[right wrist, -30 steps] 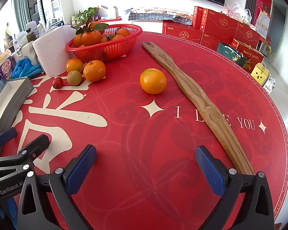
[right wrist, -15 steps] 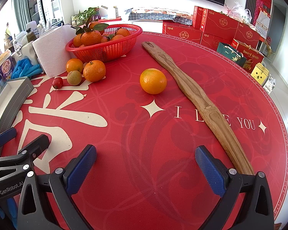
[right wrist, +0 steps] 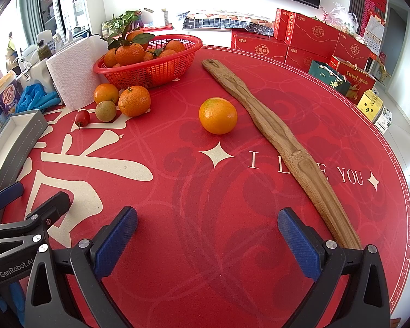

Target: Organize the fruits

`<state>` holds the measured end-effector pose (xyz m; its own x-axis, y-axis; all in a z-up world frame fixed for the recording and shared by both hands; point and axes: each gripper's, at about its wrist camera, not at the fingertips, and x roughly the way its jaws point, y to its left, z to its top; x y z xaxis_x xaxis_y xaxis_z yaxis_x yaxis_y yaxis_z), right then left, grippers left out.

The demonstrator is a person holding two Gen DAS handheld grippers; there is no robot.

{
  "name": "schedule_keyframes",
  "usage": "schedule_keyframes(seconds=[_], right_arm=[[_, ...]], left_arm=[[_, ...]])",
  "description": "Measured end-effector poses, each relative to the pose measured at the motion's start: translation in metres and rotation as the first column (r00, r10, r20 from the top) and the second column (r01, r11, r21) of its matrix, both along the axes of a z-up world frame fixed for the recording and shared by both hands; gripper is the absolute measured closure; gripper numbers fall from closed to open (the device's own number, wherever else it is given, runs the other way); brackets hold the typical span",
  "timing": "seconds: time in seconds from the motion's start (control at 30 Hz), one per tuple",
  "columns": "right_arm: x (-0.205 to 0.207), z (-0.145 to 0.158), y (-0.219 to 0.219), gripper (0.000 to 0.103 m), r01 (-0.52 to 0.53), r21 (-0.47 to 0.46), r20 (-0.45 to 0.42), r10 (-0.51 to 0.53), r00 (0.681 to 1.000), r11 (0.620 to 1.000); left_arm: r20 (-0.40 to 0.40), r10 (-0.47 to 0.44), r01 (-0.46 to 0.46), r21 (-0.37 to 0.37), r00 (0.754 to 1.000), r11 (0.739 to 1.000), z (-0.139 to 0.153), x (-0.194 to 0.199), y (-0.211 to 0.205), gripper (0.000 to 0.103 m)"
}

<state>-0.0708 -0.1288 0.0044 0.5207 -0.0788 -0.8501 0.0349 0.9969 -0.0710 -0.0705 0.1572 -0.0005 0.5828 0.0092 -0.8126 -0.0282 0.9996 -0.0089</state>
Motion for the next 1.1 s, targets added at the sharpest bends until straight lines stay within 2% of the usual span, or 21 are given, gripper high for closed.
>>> schedule_keyframes(seconds=[0.7, 0.8, 0.9, 1.0, 1.1], right_arm=[[0.001, -0.001, 0.002, 0.000, -0.004, -0.001, -0.003, 0.004, 1.000, 1.000], [0.000, -0.002, 0.002, 0.000, -0.035, 0.002, -0.008, 0.035, 0.999, 0.999], [-0.010, -0.001, -0.001, 0.000, -0.064, 0.005, -0.008, 0.064, 0.998, 0.998], [-0.013, -0.002, -0.003, 0.000, -0.070, 0.007, -0.007, 0.070, 0.998, 0.998], [-0.014, -0.003, -0.003, 0.000, -0.067, 0.006, -0.005, 0.067, 0.998, 0.998]], left_arm=[[0.000, -0.006, 0.006, 0.002, 1.000, 1.000, 0.000, 0.000, 0.000, 0.000], [-0.034, -0.038, 0.038, -0.003, 0.999, 0.999, 0.002, 0.002, 0.004, 0.001], [-0.018, -0.054, 0.053, -0.035, 0.998, 0.998, 0.016, 0.003, 0.012, 0.006], [0.017, -0.074, 0.075, -0.052, 0.997, 0.996, 0.034, 0.010, 0.013, 0.007], [0.022, -0.106, 0.107, -0.018, 0.994, 0.994, 0.043, 0.026, 0.004, 0.009]])
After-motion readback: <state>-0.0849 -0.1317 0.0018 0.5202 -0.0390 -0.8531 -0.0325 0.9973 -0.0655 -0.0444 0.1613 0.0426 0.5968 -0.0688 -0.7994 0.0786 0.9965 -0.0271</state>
